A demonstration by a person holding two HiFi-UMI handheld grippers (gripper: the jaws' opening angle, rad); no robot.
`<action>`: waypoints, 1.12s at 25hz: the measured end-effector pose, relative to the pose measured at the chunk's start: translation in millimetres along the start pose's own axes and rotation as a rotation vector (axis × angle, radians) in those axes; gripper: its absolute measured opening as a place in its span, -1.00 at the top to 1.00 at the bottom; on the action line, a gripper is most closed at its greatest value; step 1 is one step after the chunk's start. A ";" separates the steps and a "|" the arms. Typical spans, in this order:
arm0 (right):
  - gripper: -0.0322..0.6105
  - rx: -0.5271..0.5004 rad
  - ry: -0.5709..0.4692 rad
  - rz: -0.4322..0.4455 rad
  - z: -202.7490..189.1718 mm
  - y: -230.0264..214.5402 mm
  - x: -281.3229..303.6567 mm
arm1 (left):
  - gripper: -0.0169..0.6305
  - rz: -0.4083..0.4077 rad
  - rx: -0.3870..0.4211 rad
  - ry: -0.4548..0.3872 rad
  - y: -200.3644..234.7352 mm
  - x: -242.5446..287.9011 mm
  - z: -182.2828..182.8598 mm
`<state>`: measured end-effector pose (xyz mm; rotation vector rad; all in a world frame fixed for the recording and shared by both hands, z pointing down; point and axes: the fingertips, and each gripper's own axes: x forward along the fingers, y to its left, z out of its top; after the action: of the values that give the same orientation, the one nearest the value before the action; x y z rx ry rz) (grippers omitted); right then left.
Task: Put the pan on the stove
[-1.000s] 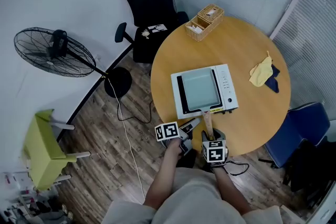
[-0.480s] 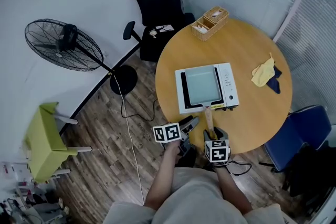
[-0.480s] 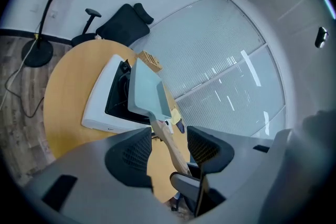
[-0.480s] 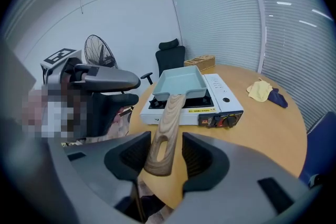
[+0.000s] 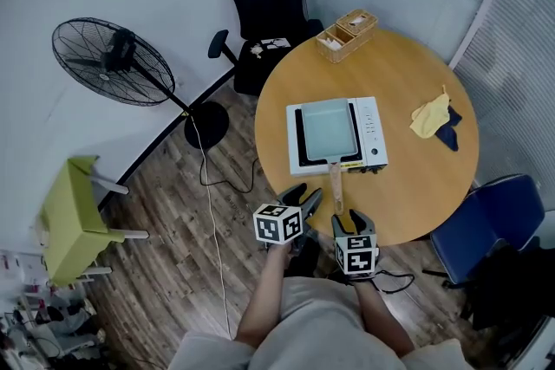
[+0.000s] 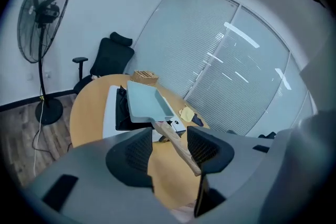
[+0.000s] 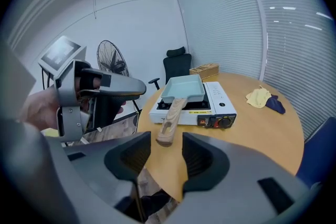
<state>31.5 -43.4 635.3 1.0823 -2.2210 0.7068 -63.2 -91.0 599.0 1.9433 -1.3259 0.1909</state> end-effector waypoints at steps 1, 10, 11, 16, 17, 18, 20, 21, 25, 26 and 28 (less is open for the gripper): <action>0.30 0.002 -0.008 0.003 0.5 -2.1 -4.0 | 0.25 0.004 -0.001 -0.014 -2.4 -2.1 -1.2; 0.30 0.015 -0.101 -0.005 28.7 -39.0 -33.7 | 0.25 0.077 0.059 -0.084 -24.6 -25.6 -11.1; 0.30 0.013 -0.113 -0.004 31.6 -42.5 -36.4 | 0.25 0.085 0.075 -0.094 -27.8 -28.2 -11.4; 0.30 -0.025 -0.137 0.040 32.5 -46.4 -47.4 | 0.25 0.116 0.115 -0.132 -39.9 -41.2 -14.1; 0.30 -0.038 -0.127 0.045 31.9 -47.2 -47.9 | 0.25 0.123 0.121 -0.137 -41.5 -43.5 -14.6; 0.30 -0.048 -0.120 0.047 32.2 -48.5 -48.5 | 0.25 0.129 0.126 -0.141 -43.2 -45.7 -15.2; 0.30 -0.050 -0.135 0.047 35.8 -51.0 -52.7 | 0.25 0.136 0.136 -0.151 -46.8 -50.7 -16.5; 0.30 -0.043 -0.153 0.046 37.5 -51.7 -56.1 | 0.25 0.136 0.142 -0.156 -48.8 -53.5 -17.2; 0.34 -0.006 -0.215 0.026 30.5 -54.1 -67.4 | 0.25 0.145 0.168 -0.172 -53.1 -62.4 -20.2; 0.36 -0.005 -0.216 0.023 25.8 -54.2 -68.5 | 0.25 0.151 0.174 -0.175 -53.7 -63.6 -20.8; 0.39 -0.014 -0.205 0.023 16.9 -53.1 -70.8 | 0.25 0.159 0.188 -0.181 -56.2 -64.4 -21.8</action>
<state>107.2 -46.1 586.3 1.1694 -2.4100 0.6131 -38.3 -19.7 553.3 2.0501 -1.6338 0.2293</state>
